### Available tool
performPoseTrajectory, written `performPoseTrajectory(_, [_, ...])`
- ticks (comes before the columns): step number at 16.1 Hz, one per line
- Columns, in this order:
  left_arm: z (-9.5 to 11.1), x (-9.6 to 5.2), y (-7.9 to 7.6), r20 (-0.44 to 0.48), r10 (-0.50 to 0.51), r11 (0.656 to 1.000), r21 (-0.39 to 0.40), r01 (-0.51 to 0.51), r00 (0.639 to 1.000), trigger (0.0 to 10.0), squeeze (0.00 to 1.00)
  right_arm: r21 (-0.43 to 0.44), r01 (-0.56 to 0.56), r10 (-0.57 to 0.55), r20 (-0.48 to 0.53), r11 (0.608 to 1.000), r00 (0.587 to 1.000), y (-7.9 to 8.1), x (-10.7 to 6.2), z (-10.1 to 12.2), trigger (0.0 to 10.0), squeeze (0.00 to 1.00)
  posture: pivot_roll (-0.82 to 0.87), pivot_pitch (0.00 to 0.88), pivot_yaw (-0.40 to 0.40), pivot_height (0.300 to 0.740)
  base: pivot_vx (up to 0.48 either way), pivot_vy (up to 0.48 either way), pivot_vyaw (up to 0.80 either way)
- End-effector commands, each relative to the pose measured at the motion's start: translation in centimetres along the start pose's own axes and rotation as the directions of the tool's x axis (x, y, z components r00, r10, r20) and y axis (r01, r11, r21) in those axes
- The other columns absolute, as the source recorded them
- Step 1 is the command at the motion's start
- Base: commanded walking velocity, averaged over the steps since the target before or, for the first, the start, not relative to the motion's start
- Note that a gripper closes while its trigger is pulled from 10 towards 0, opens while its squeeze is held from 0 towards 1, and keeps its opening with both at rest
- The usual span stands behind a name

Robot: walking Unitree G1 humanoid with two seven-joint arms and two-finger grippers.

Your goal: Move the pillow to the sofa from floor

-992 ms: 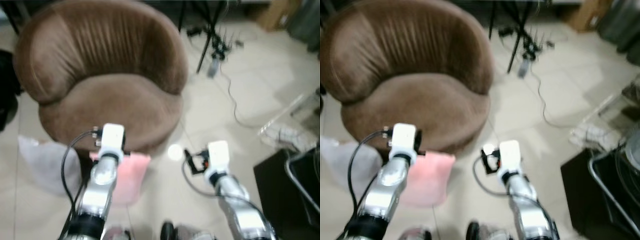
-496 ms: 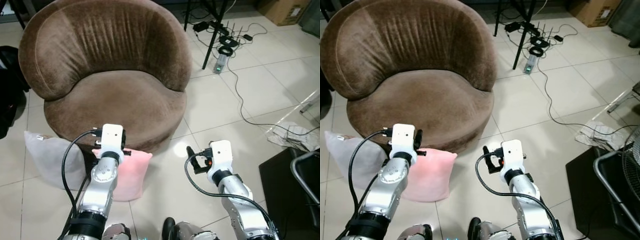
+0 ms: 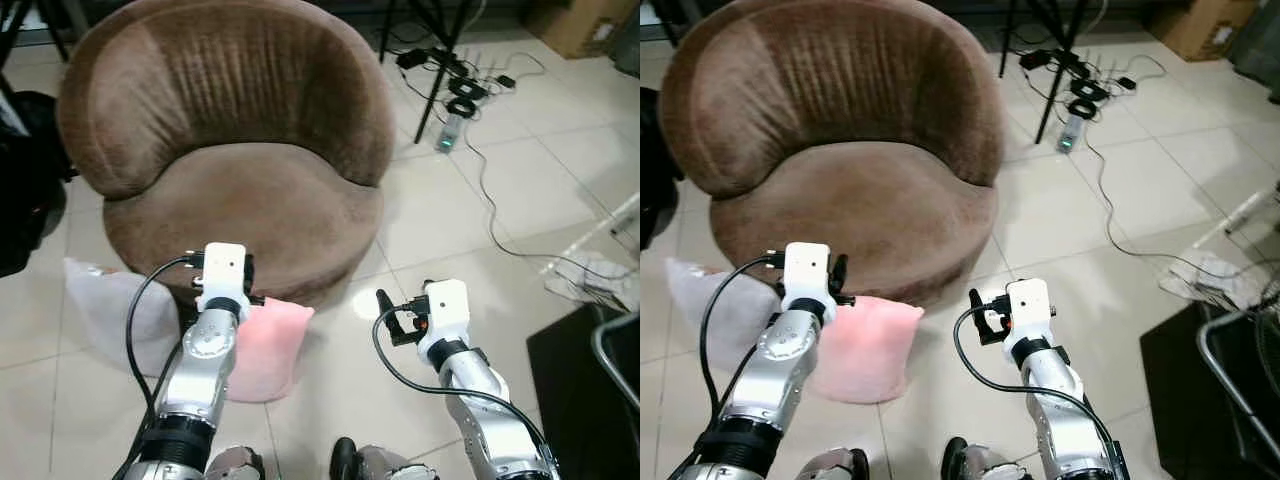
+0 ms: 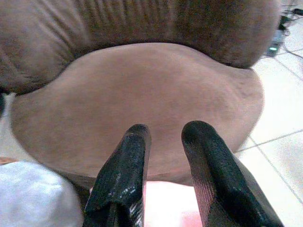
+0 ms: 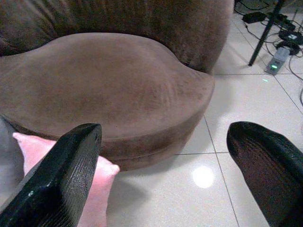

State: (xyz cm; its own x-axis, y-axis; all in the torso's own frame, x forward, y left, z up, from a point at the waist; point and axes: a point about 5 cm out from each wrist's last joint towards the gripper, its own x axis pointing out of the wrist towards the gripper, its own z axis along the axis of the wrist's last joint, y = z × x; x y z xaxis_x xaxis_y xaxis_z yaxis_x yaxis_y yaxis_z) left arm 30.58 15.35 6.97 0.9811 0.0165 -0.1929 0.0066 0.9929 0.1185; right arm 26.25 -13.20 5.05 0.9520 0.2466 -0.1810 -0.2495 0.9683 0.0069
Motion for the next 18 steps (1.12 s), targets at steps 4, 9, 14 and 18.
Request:
performPoseTrajectory(4, [-0.24, 0.07, -0.41, -0.007, -0.015, 1.0, 0.014, 0.015, 1.0, 10.0, 0.0, 0.006, 0.019, -0.019, 0.005, 1.0, 1.0, -0.38, -0.37, -0.17, 10.0, 0.6, -0.09, 0.145, -0.067, 0.74, 0.0, 0.0, 0.0])
performPoseTrajectory(9, [-0.56, 0.12, -0.2, -0.025, -0.011, 1.0, 0.009, 0.012, 1.0, 10.0, 0.0, 0.018, 0.025, -0.025, 0.006, 1.0, 1.0, -0.04, -0.42, -0.27, 10.0, 0.61, -0.09, 0.156, -0.056, 0.74, 0.175, 0.229, 0.0])
performPoseTrajectory(14, [-0.57, 0.19, -0.42, -0.024, -0.015, 1.0, 0.021, 0.016, 1.0, 10.0, 0.0, 0.024, 0.035, -0.035, 0.003, 0.999, 0.999, -0.26, -0.59, -0.44, 10.0, 0.6, -0.1, 0.163, -0.05, 0.74, 0.0, 0.0, 0.0])
performPoseTrajectory(18, [-0.92, 0.18, -0.5, -0.047, -0.035, 0.999, 0.022, 0.036, 0.998, 10.0, 0.0, 0.024, 0.034, -0.034, 0.002, 0.999, 0.999, -0.38, -0.82, -0.39, 10.0, 0.61, -0.11, 0.169, -0.052, 0.74, 0.24, 0.0, 0.0])
